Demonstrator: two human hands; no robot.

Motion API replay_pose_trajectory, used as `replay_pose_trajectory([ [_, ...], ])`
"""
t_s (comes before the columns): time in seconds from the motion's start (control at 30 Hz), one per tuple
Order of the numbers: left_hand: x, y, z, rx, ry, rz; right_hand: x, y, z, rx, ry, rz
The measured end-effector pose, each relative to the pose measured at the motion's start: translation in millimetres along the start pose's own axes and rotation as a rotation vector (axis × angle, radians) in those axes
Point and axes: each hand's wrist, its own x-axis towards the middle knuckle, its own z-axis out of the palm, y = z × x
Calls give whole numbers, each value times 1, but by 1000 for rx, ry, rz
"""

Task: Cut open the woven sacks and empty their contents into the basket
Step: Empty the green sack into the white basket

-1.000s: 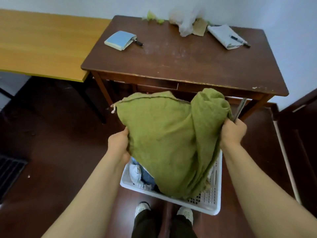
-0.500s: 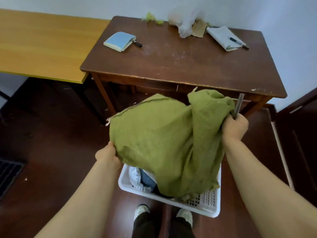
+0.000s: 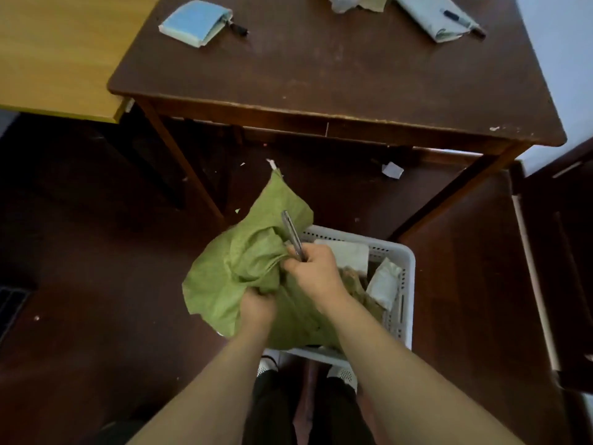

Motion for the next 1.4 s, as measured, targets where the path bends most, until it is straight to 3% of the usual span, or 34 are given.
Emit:
replay_pose_trajectory([
  [0.13, 7, 5, -4, -483, 4, -299, 4, 30, -26, 361, 72, 265],
  [0.27, 4, 22, -14, -608, -98, -355, 13, 86, -62, -79, 236, 352],
  [0.4, 5, 34, -26, -613, -216, -423, 34, 136, -69, -322, 146, 367],
  [0.5, 16, 19, -36, -637, -270, -498, 45, 167, -56, -323, 116, 510],
  [0.63, 33, -2, -36, -776, -263, -549, 55, 211, -40, -152, 206, 722],
  [0.73, 41, -8, -31, -902, -288, -486, 64, 233, -34, -119, 205, 771],
  [0.87, 45, 3, -20, -862, -317, -453, 72, 234, -32, -200, 235, 770],
  [0.93, 48, 8, -12, -789, -325, -462, 71, 229, -30, -77, 289, 827],
  [1.13, 48, 19, 3, -644, -328, -590, 67, 214, -7, 723, 253, 1005],
  [1.27, 54, 28, -7, -773, -278, -634, 84, 187, -14, 842, 295, 931],
  [1.4, 73, 44, -36, -1018, -274, -491, 58, 163, -8, 742, 334, 798],
])
